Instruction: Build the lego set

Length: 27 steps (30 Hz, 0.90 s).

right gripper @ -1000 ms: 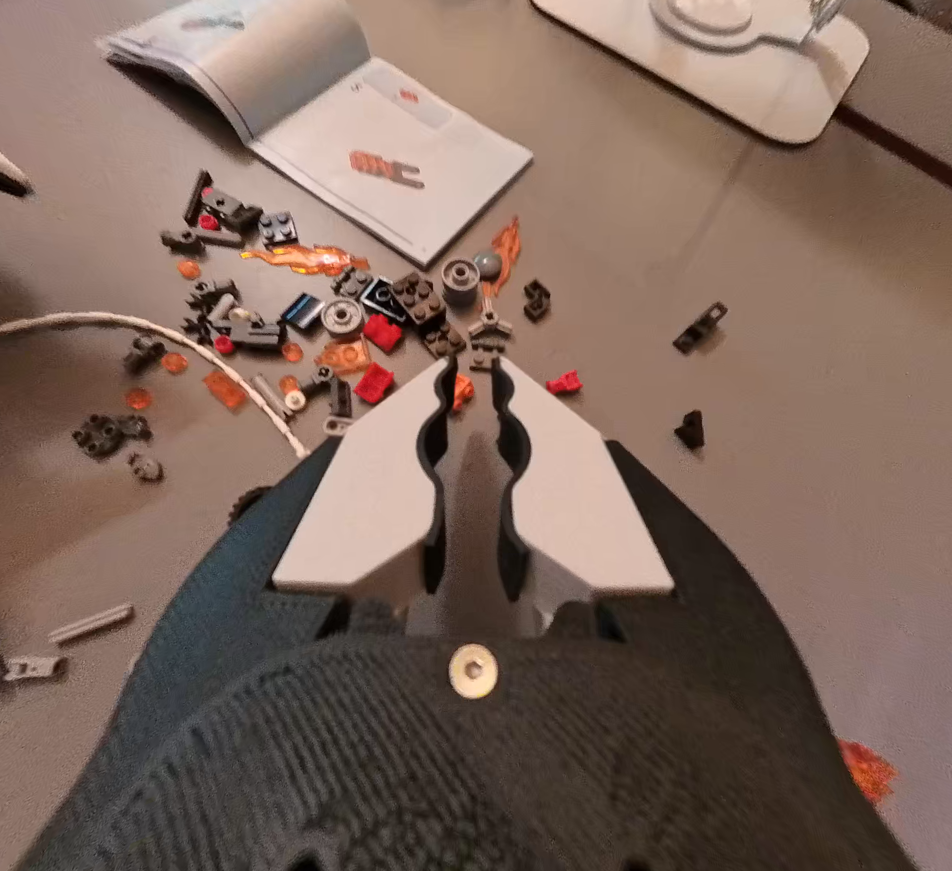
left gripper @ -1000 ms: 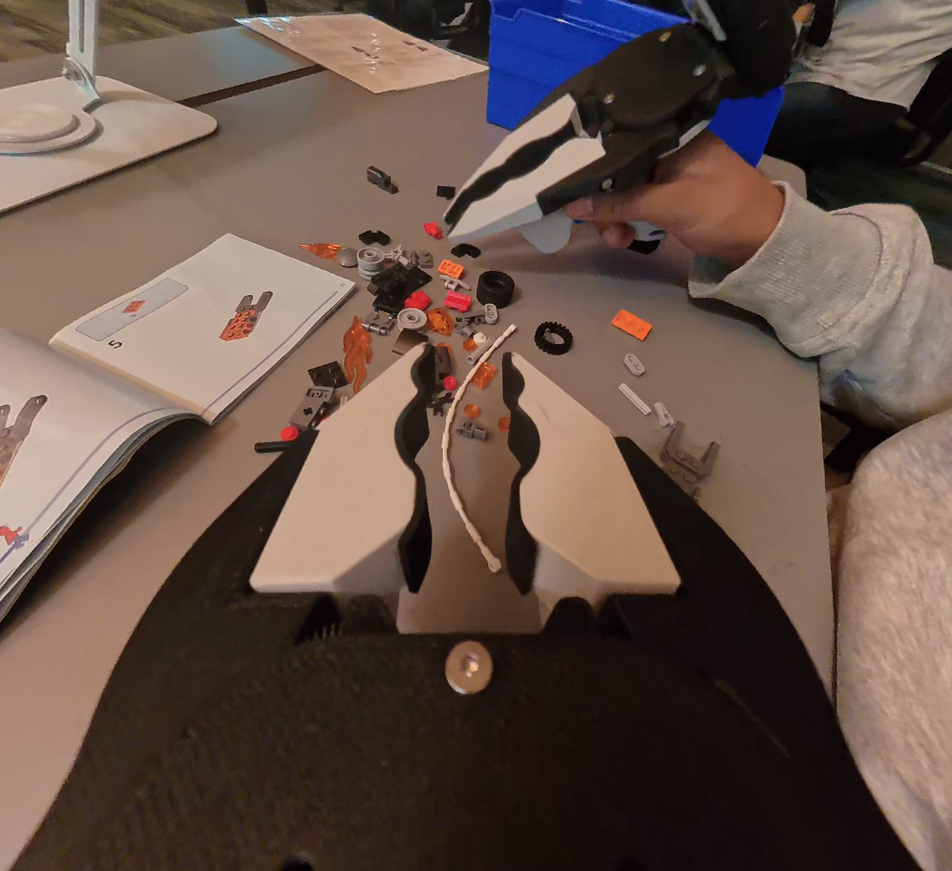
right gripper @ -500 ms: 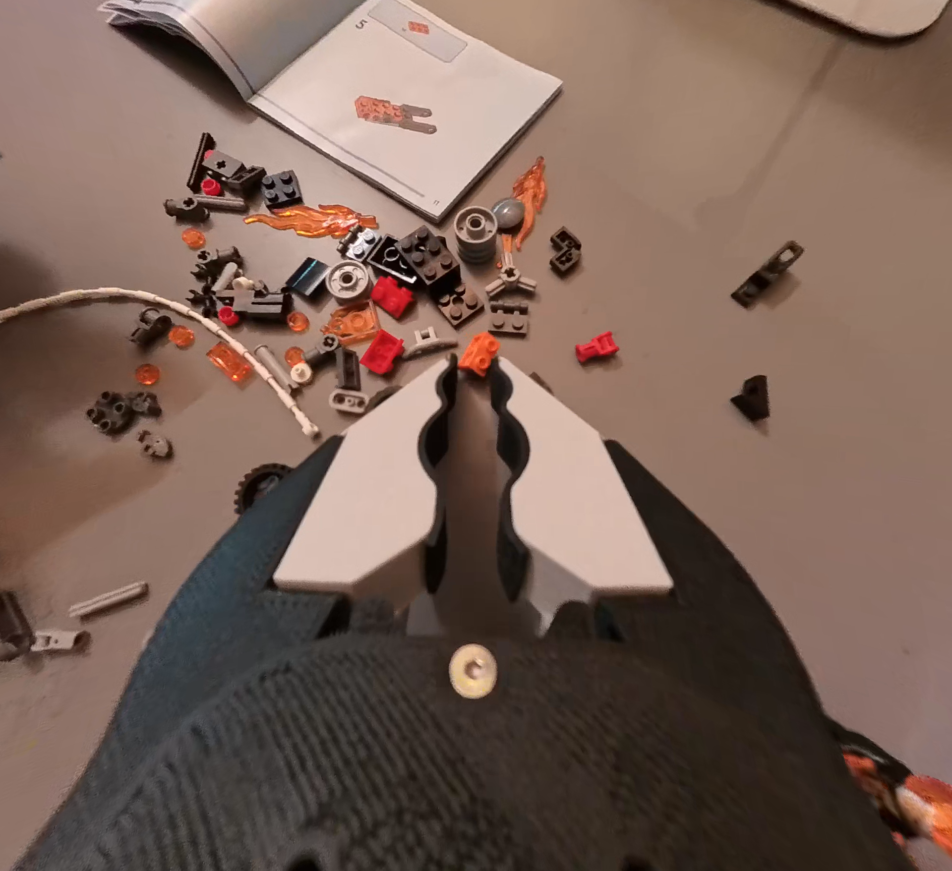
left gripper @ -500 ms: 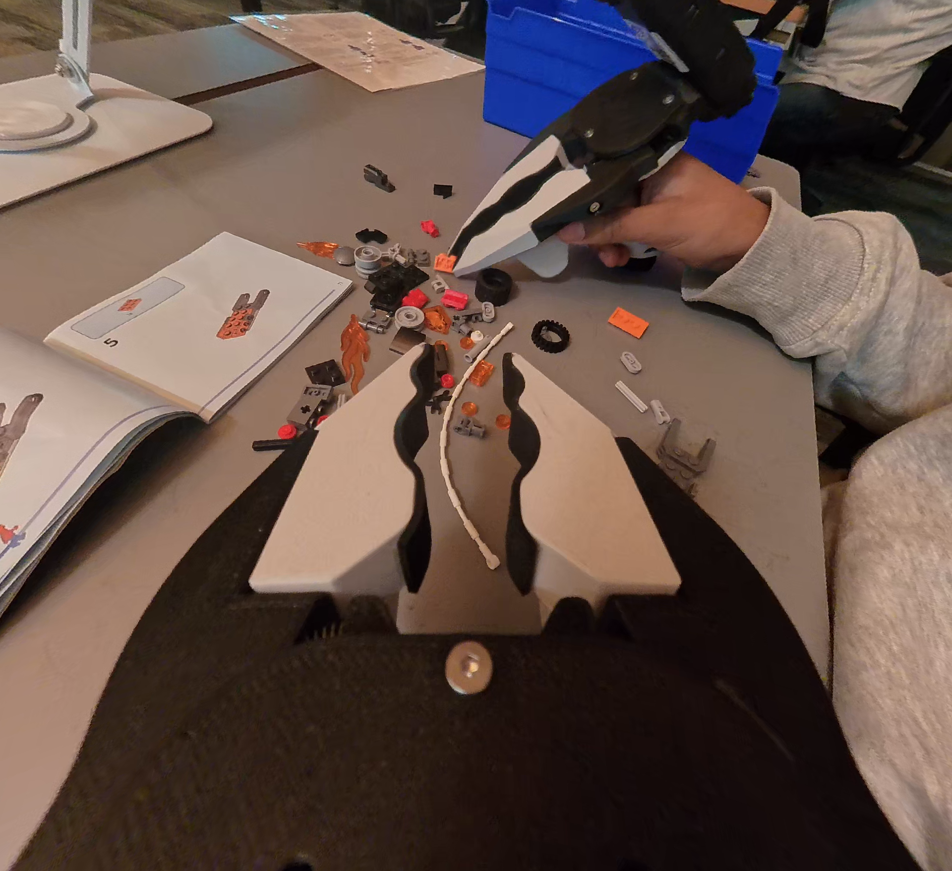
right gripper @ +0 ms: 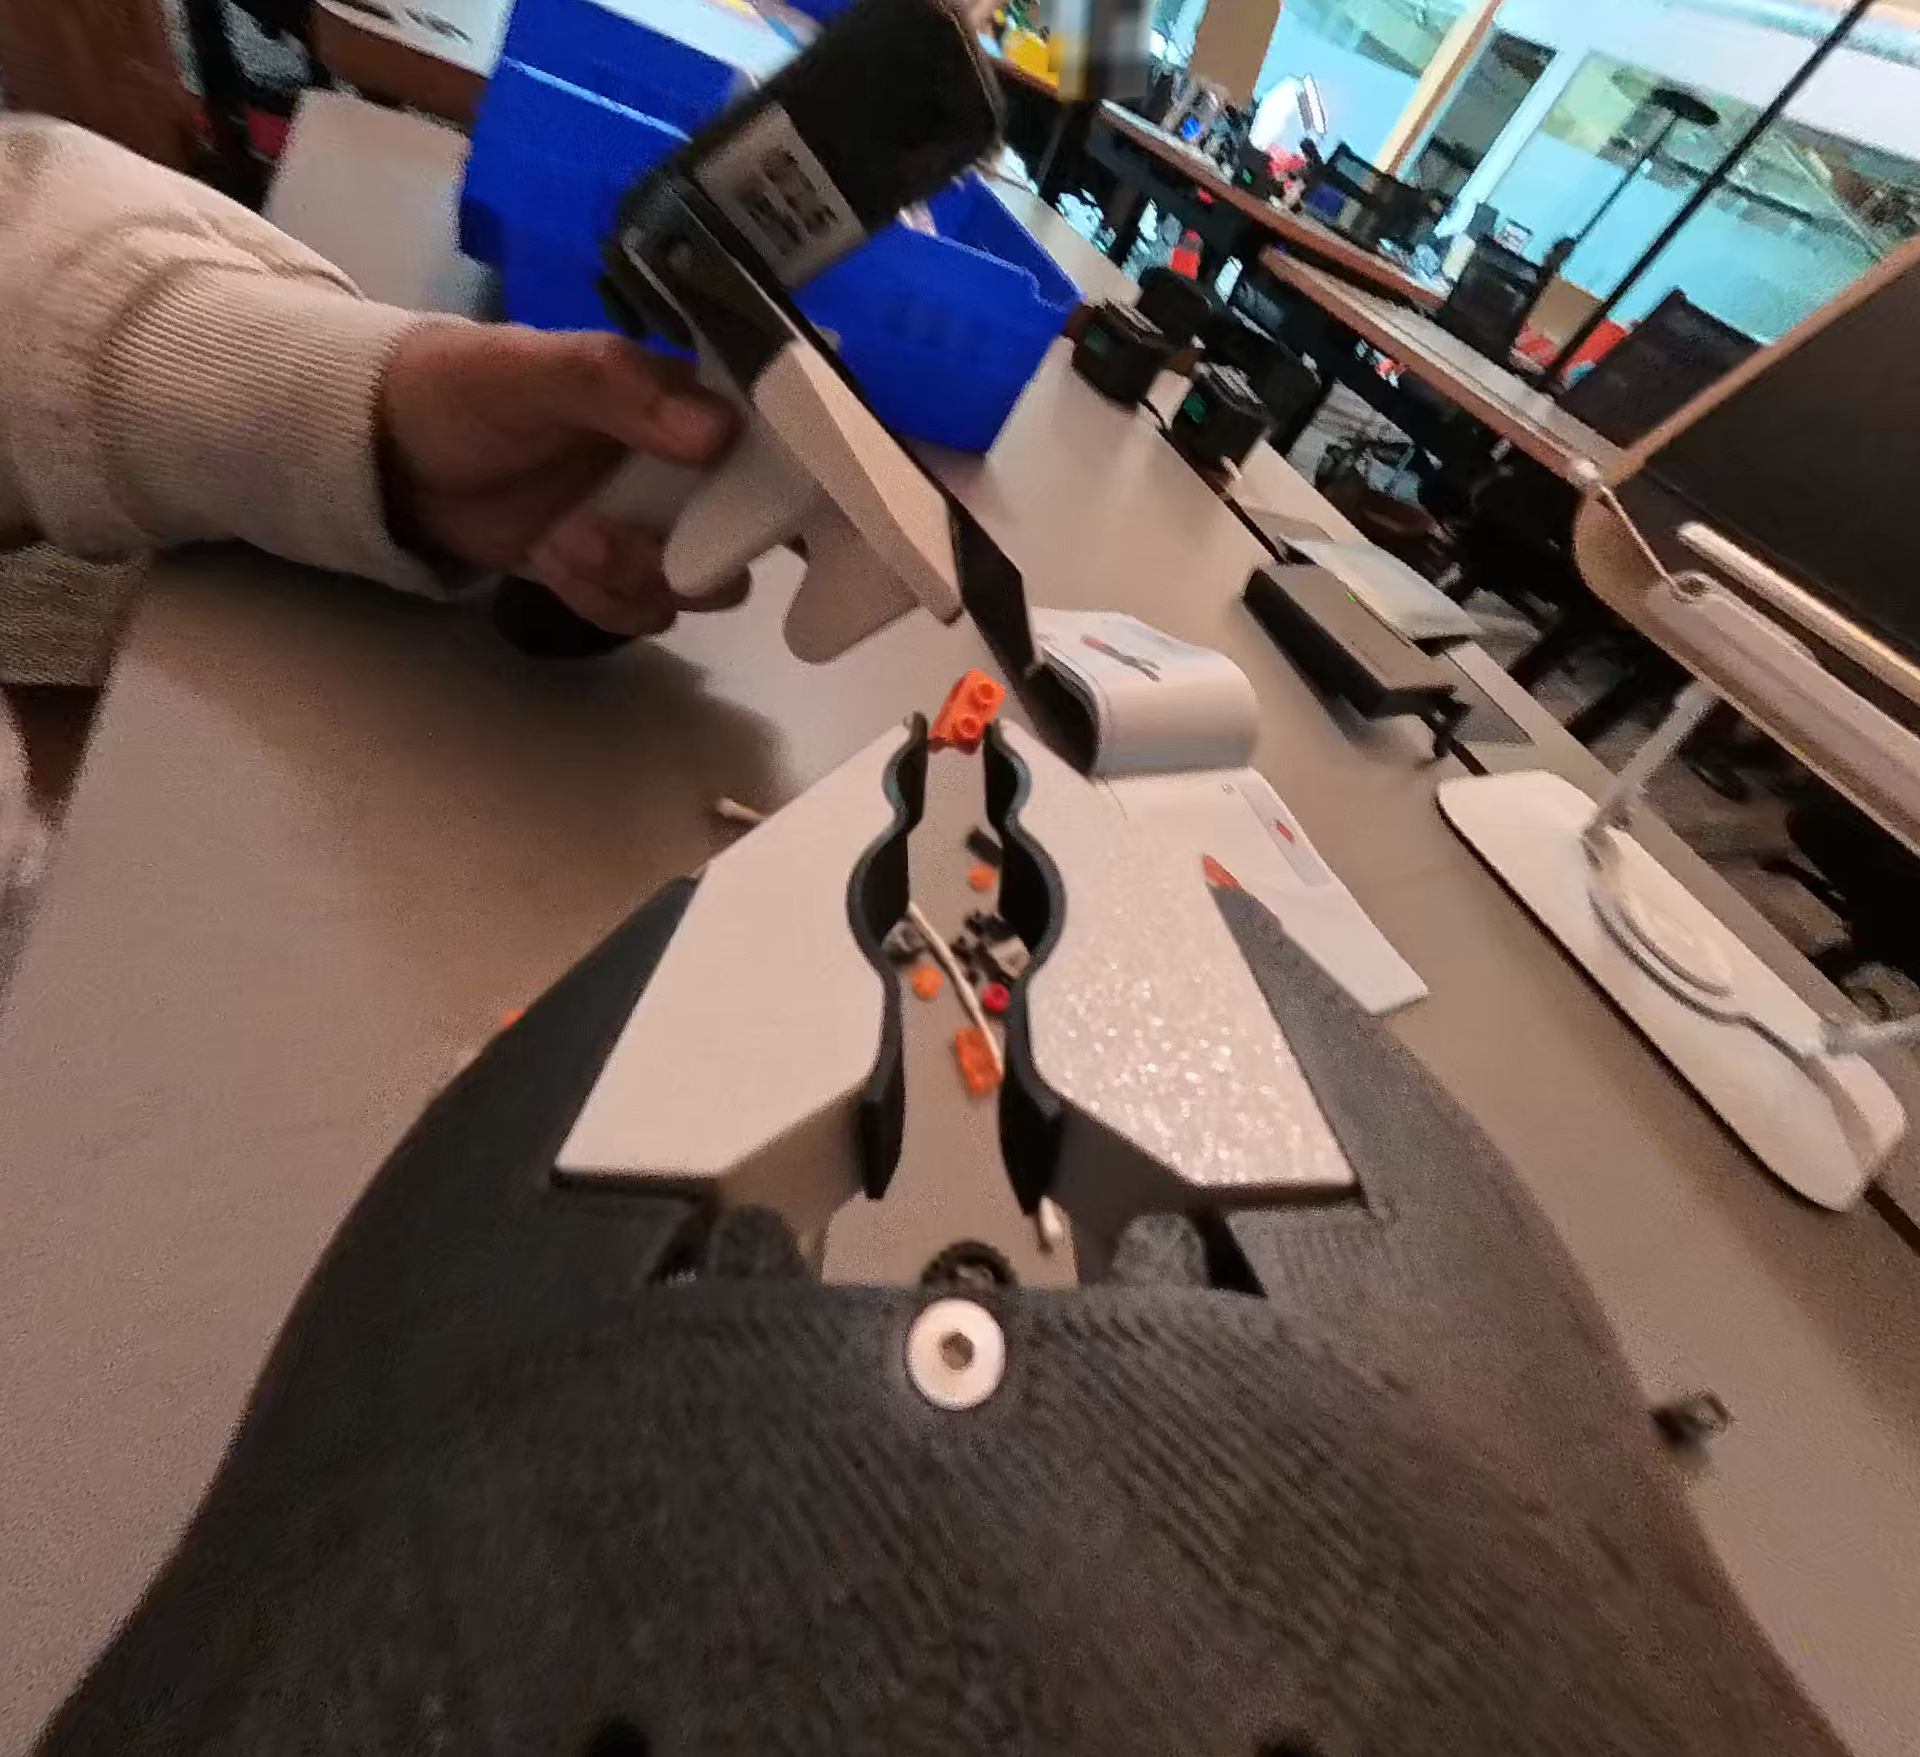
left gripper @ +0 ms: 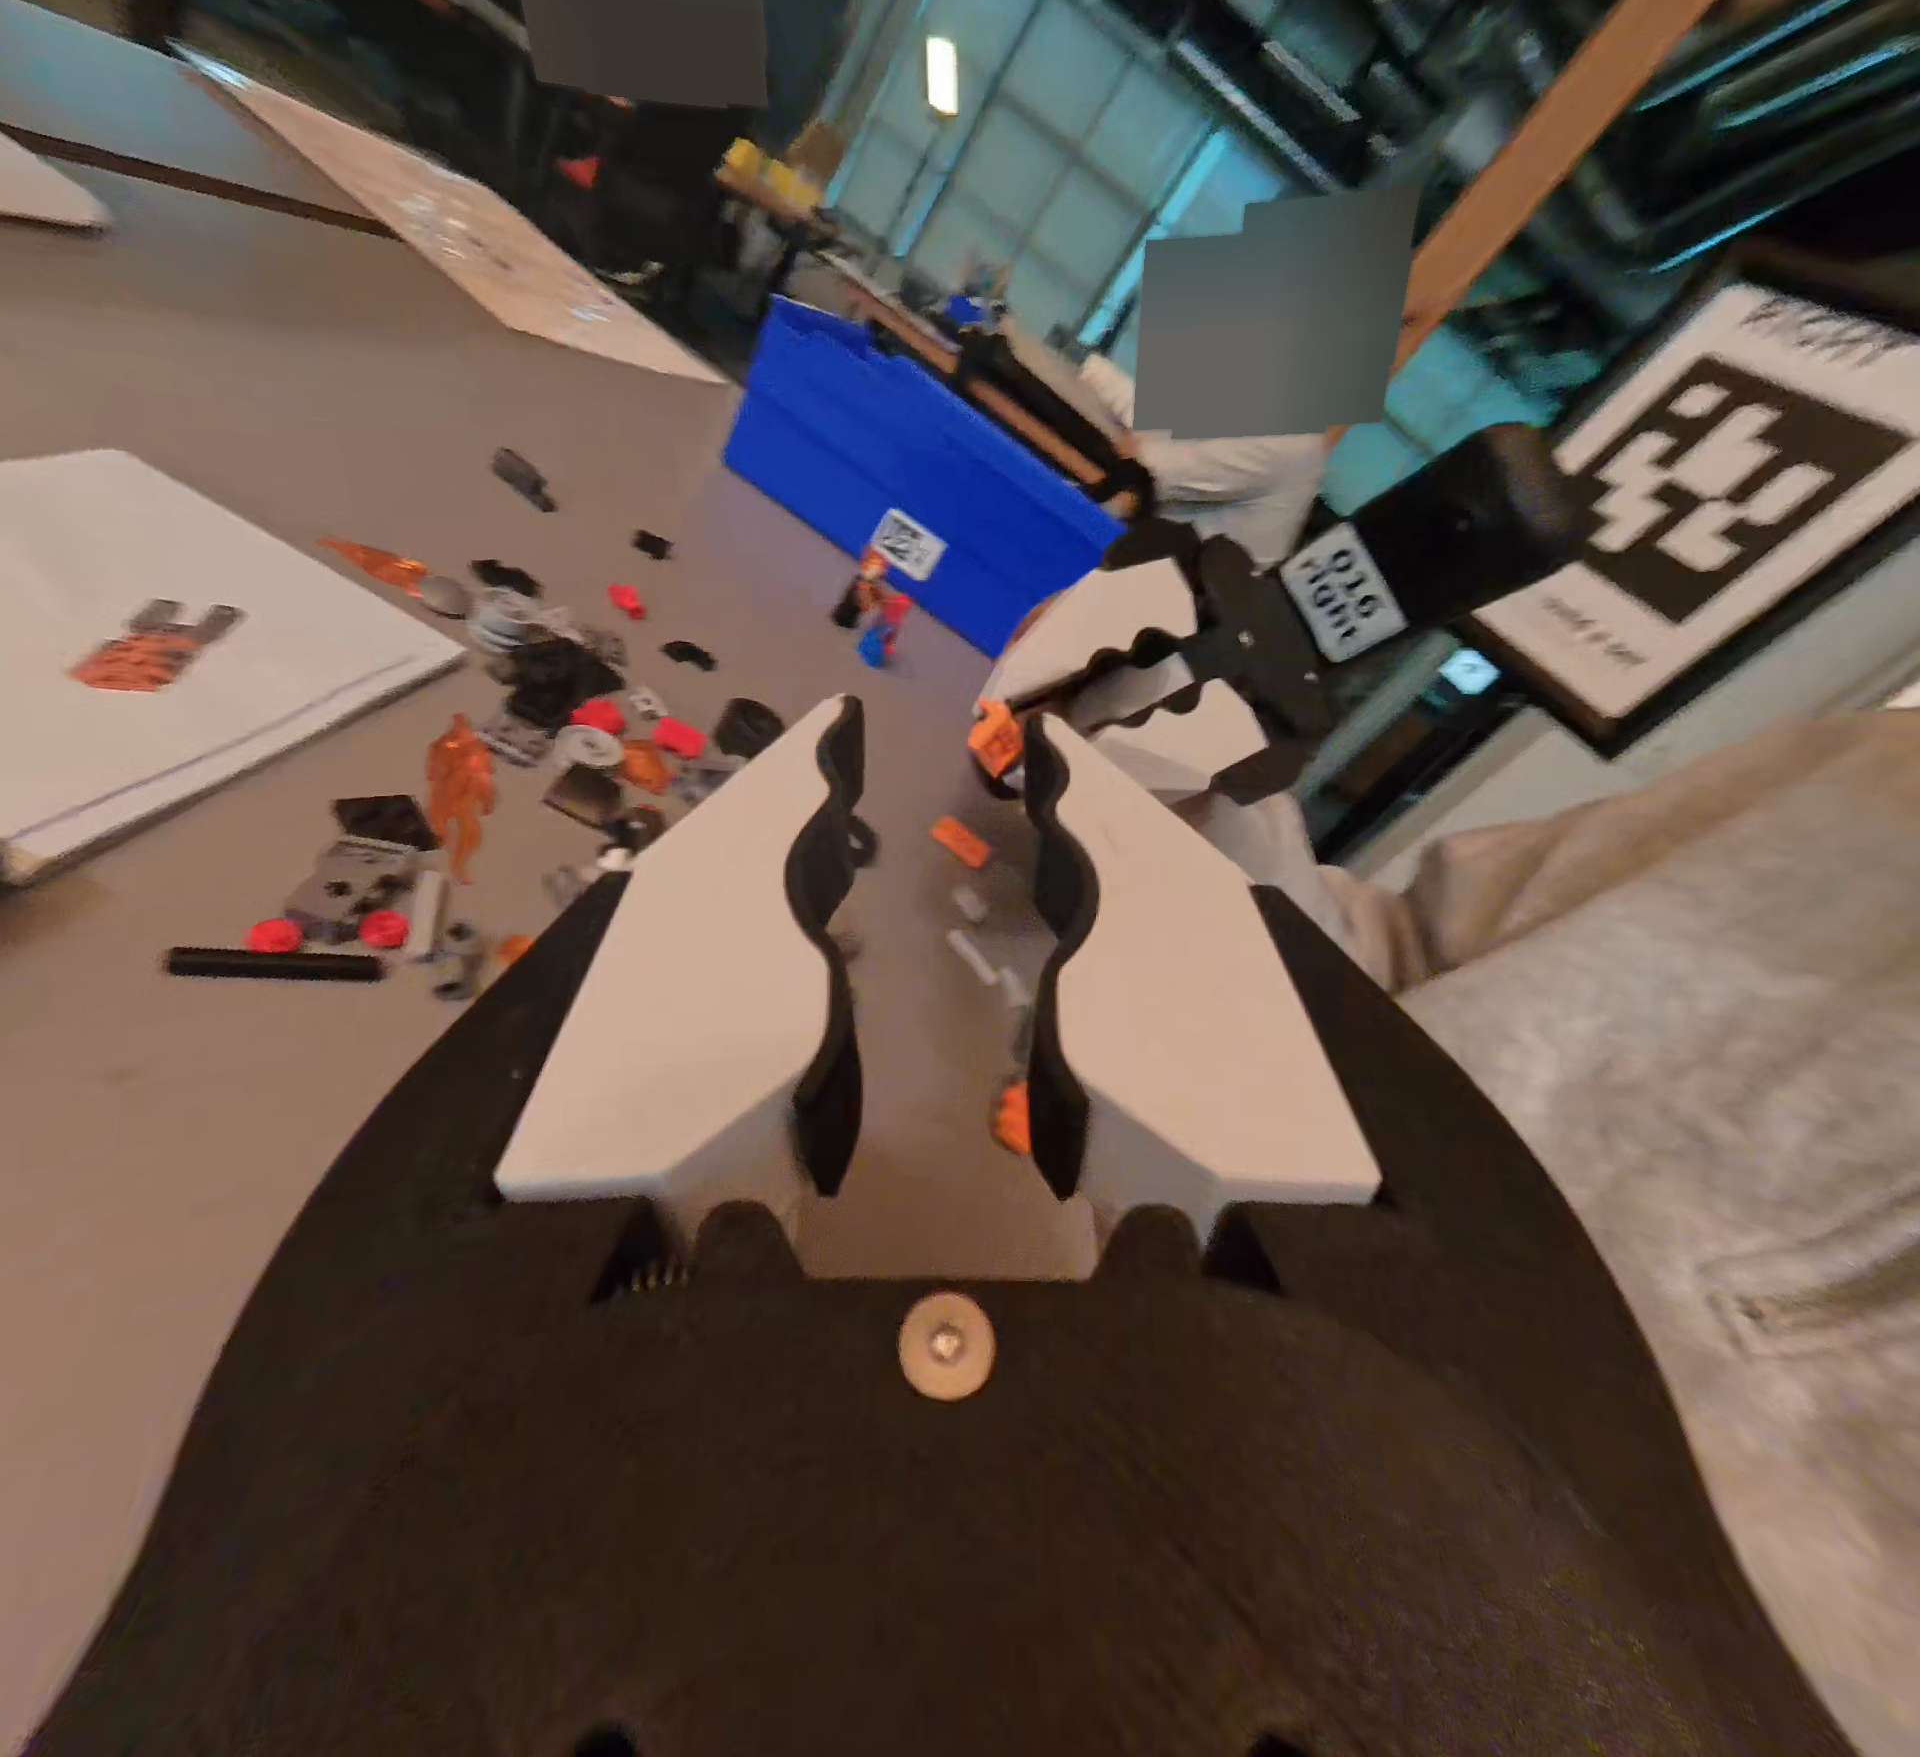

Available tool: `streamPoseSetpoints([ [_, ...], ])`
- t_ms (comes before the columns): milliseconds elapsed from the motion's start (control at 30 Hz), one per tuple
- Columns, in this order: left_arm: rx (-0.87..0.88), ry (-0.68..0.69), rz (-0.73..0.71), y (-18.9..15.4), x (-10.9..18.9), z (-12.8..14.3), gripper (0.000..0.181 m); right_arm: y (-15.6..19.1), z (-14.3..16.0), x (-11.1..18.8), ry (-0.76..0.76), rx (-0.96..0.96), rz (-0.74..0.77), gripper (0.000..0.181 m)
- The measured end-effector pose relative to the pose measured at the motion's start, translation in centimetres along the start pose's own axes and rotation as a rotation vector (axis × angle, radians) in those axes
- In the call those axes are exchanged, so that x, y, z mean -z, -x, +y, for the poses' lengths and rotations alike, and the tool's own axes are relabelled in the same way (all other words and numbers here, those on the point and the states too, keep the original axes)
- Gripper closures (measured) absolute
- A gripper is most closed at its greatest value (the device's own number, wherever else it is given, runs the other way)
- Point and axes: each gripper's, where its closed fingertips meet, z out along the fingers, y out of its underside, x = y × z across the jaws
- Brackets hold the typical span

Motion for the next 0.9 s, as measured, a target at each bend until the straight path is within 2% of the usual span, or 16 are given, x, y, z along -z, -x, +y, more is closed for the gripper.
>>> streamPoseSetpoints([
  [33, 0.026, 0.008, 0.045, -0.5, 0.0, 0.2, 0.156, 0.5, -0.5, 0.0, -0.024, -0.008, -0.015, 0.172],
  [200, 0.079, 0.058, 0.187, -2.4, -0.2, 1.0, 0.159, 1.0, -1.3, 0.2, -0.075, -0.064, -0.053, 0.173],
  [333, 0.052, 0.079, 0.205, -2.9, -0.3, 1.4, 0.179, 1.2, -1.8, 0.5, -0.109, -0.094, -0.085, 0.173],
  [733, 0.068, 0.090, 0.268, -3.7, -0.1, 1.5, 0.179, 1.9, -2.0, 0.7, -0.146, -0.157, -0.159, 0.172],
  [900, 0.058, 0.105, 0.295, -4.2, -0.1, 1.7, 0.179, 1.5, -2.4, 0.9, -0.189, -0.308, -0.217, 0.156],
])
